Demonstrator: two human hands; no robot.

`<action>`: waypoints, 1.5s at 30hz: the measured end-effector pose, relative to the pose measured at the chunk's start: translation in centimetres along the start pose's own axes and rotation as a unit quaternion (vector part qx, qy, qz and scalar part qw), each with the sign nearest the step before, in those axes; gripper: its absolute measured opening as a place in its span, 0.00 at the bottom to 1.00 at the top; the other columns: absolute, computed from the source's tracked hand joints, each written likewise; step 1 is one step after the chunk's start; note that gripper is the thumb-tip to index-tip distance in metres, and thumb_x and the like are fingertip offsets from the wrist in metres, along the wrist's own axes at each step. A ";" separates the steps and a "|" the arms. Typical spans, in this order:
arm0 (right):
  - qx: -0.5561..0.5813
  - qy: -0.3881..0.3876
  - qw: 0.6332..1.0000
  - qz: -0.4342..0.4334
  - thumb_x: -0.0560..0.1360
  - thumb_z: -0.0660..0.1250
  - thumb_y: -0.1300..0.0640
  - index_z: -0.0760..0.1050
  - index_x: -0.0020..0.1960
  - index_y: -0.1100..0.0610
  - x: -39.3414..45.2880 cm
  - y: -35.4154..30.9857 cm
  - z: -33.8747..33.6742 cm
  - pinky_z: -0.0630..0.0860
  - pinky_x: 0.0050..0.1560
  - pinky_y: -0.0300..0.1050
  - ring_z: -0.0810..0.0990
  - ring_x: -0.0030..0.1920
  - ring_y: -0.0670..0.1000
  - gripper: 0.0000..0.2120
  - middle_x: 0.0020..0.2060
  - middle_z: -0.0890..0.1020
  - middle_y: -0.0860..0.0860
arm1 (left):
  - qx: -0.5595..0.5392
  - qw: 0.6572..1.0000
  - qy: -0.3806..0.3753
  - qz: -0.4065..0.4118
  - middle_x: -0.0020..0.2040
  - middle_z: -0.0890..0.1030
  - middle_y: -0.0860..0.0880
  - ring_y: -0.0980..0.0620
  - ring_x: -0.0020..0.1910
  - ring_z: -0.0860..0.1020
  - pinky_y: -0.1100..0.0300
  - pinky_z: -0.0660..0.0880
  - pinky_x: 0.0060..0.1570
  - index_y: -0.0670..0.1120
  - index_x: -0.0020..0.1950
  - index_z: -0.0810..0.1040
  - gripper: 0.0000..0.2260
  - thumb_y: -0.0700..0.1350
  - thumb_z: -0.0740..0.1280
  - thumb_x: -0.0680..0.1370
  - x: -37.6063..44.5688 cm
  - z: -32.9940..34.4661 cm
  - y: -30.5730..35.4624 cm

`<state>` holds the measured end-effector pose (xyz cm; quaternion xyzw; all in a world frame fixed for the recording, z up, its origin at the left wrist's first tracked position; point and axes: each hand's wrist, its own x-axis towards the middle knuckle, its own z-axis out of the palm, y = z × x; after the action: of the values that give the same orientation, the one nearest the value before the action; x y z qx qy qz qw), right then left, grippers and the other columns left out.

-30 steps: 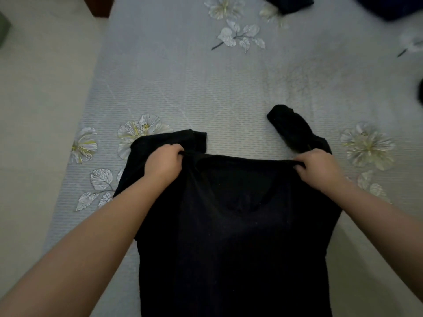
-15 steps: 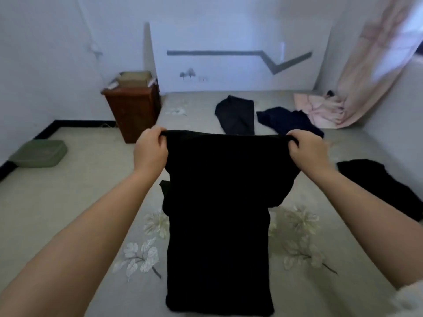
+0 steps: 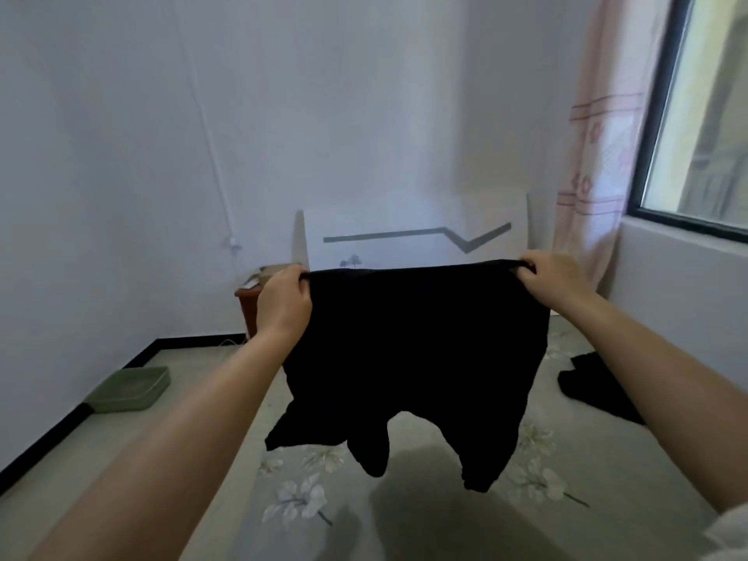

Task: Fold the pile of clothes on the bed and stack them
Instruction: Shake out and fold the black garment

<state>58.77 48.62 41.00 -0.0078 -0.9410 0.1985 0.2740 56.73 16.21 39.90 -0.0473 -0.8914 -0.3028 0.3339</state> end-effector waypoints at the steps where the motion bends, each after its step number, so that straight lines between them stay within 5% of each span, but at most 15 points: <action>1: 0.012 0.015 1.000 -0.011 0.76 0.60 0.63 0.77 0.54 0.66 -1.7 -0.7 -1.1 0.71 0.51 0.52 0.77 0.52 0.64 0.11 0.50 0.80 0.65 | 0.002 1.000 -0.013 -0.004 0.52 0.79 0.38 0.41 0.51 0.75 0.61 0.62 0.41 0.37 0.54 0.77 0.10 0.37 0.57 0.78 -1.1 -1.5 0.0; 8: 0.022 0.070 0.995 -0.072 0.72 0.67 0.66 0.80 0.49 0.66 -11.7 -4.5 -6.7 0.69 0.49 0.45 0.78 0.49 0.61 0.08 0.46 0.81 0.63 | -0.033 0.989 -0.133 0.055 0.40 0.79 0.46 0.48 0.42 0.75 0.60 0.68 0.44 0.43 0.48 0.80 0.04 0.39 0.67 0.75 -7.8 -11.3 -0.4; 12: -0.006 0.082 0.992 -0.094 0.70 0.70 0.65 0.82 0.45 0.66 -14.5 -6.5 -9.2 0.66 0.45 0.43 0.76 0.48 0.61 0.06 0.43 0.80 0.63 | -0.014 0.988 -0.131 0.085 0.39 0.76 0.49 0.49 0.42 0.74 0.59 0.68 0.45 0.41 0.50 0.81 0.07 0.40 0.67 0.75 -10.0 -15.2 -0.3; 20: -0.099 -0.023 0.989 -0.103 0.73 0.68 0.58 0.81 0.49 0.63 -15.2 -8.6 -7.1 0.71 0.51 0.49 0.75 0.51 0.60 0.09 0.46 0.81 0.60 | 0.029 0.980 -0.193 0.031 0.39 0.74 0.48 0.51 0.41 0.72 0.60 0.67 0.42 0.39 0.47 0.79 0.06 0.41 0.68 0.75 -11.2 -16.8 -3.2; 30: -0.198 -0.232 0.943 -0.133 0.76 0.63 0.56 0.79 0.51 0.62 -11.9 -6.2 9.3 0.71 0.47 0.45 0.76 0.52 0.57 0.11 0.49 0.80 0.58 | 0.223 0.920 -0.322 -0.011 0.44 0.75 0.45 0.46 0.47 0.74 0.59 0.65 0.39 0.44 0.46 0.75 0.05 0.44 0.64 0.77 -10.4 -6.0 -12.2; 35: -0.192 -0.345 0.914 -0.094 0.78 0.59 0.54 0.75 0.52 0.56 -7.6 -3.5 19.0 0.65 0.54 0.49 0.76 0.55 0.56 0.09 0.51 0.80 0.54 | 0.286 0.864 -0.408 -0.068 0.53 0.77 0.43 0.44 0.53 0.74 0.57 0.68 0.44 0.43 0.54 0.75 0.09 0.46 0.62 0.78 -7.7 1.8 -17.0; 45: -0.113 -0.400 0.909 0.026 0.77 0.61 0.58 0.76 0.54 0.62 -1.9 0.9 35.5 0.69 0.45 0.45 0.77 0.54 0.59 0.10 0.52 0.79 0.61 | 0.200 0.872 -0.383 -0.228 0.52 0.78 0.37 0.40 0.51 0.77 0.54 0.71 0.47 0.39 0.52 0.75 0.07 0.40 0.60 0.78 -4.8 15.9 -26.4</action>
<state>41.93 36.14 12.33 0.0173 -0.9873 0.0843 -0.1335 43.88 4.41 14.06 0.1127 -0.9771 -0.1435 -0.1096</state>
